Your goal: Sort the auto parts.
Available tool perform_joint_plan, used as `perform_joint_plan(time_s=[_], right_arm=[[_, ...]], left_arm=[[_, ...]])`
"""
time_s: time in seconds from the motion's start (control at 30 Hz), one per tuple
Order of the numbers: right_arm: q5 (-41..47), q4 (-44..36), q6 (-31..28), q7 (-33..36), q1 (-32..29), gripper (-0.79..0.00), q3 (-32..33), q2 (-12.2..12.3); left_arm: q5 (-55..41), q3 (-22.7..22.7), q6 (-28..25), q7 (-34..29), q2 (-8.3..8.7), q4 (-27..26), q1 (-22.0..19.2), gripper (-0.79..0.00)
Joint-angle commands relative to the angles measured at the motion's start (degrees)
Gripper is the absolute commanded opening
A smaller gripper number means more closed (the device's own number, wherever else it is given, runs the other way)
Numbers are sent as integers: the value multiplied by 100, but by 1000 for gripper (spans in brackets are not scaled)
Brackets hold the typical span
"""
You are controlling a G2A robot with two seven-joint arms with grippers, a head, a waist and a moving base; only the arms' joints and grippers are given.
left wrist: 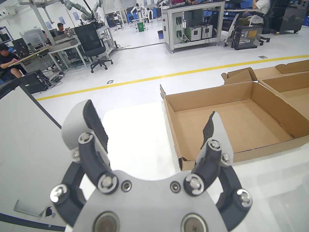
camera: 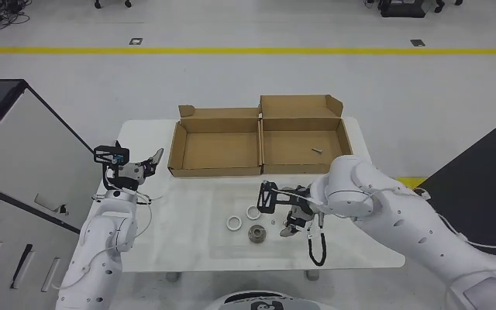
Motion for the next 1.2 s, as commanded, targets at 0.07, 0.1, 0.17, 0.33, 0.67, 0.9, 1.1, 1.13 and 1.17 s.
perform_joint_plan(time_s=[0.07,0.1,0.17,0.33,0.67,0.9,1.1,1.13,1.17], right_arm=[[1,211,177,177,429,0,-585,-117],[-8,275,221,220,540,0,-715,-153],[54,424,265,265,729,0,-916,-229],[178,784,323,322,1037,-105,-1275,-397],[112,1403,504,363,1197,-252,-1635,-627],[-10,1654,614,342,1161,-317,-1791,-720],[-58,1795,647,270,1109,-403,-1830,-759],[-72,1819,648,265,1104,-413,-1835,-764],[-81,1839,654,259,1099,-419,-1838,-770]], left_arm=[[0,0,0,0,0,0,0,0],[0,0,0,0,0,0,0,0],[0,0,0,0,0,0,0,0],[0,0,0,0,0,0,0,0],[0,0,0,0,0,0,0,0],[0,0,0,0,0,0,0,0],[0,0,0,0,0,0,0,0],[0,0,0,0,0,0,0,0],[0,0,0,0,0,0,0,0]])
